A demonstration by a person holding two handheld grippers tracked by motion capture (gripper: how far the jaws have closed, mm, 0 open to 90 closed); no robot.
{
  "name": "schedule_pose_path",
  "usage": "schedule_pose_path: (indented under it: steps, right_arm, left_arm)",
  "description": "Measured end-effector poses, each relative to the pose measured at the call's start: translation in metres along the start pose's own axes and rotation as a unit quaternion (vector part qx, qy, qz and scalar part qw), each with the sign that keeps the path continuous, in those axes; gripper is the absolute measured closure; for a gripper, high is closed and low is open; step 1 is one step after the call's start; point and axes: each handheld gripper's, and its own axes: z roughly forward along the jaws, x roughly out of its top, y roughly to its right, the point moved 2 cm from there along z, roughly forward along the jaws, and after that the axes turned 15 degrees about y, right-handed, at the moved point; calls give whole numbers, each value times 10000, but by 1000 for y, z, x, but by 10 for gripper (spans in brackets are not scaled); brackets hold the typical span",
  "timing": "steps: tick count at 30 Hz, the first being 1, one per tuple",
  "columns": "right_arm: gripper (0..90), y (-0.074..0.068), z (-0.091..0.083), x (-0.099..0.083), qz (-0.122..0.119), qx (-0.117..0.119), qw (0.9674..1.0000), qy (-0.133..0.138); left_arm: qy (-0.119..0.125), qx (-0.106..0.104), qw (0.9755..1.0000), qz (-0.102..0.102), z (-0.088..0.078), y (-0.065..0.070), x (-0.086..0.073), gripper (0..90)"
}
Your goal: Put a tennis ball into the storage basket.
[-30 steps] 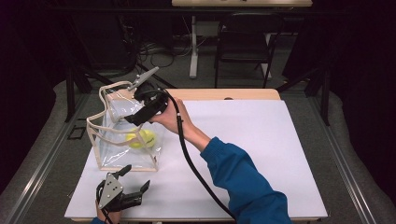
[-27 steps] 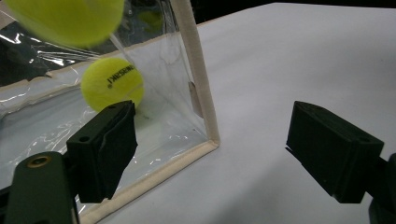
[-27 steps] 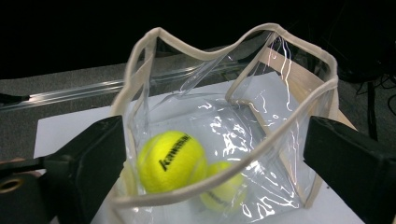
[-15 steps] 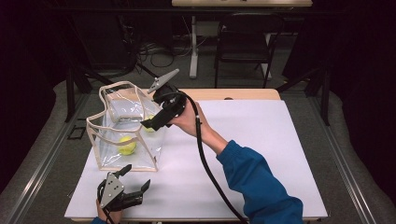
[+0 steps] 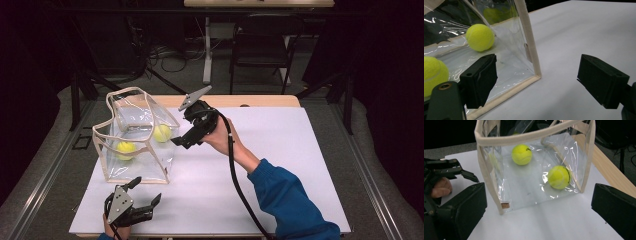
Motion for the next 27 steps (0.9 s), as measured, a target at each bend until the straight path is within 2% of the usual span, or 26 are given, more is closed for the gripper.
schedule_pose_path:
  steps: [4, 15, 20, 27]
  right_arm:
    - [0, -2, -7, -10, -2, -29, 10000, -29]
    - [3, -6, -24, -37, -52, -158, 9997, -176]
    - [3, -4, -32, -48, 44, -223, 9994, -259]
    - [0, -4, -41, -57, 33, -276, 9994, -222]
  left_arm:
    - [15, -50, 10000, 52, 0, 1, 1, 162]
    - [8, -25, 10000, 47, 1, 1, 0, 161]
    - [16, -6, 10000, 36, 0, 1, 0, 162]
    - [27, 4, 10000, 37, 0, 1, 0, 162]
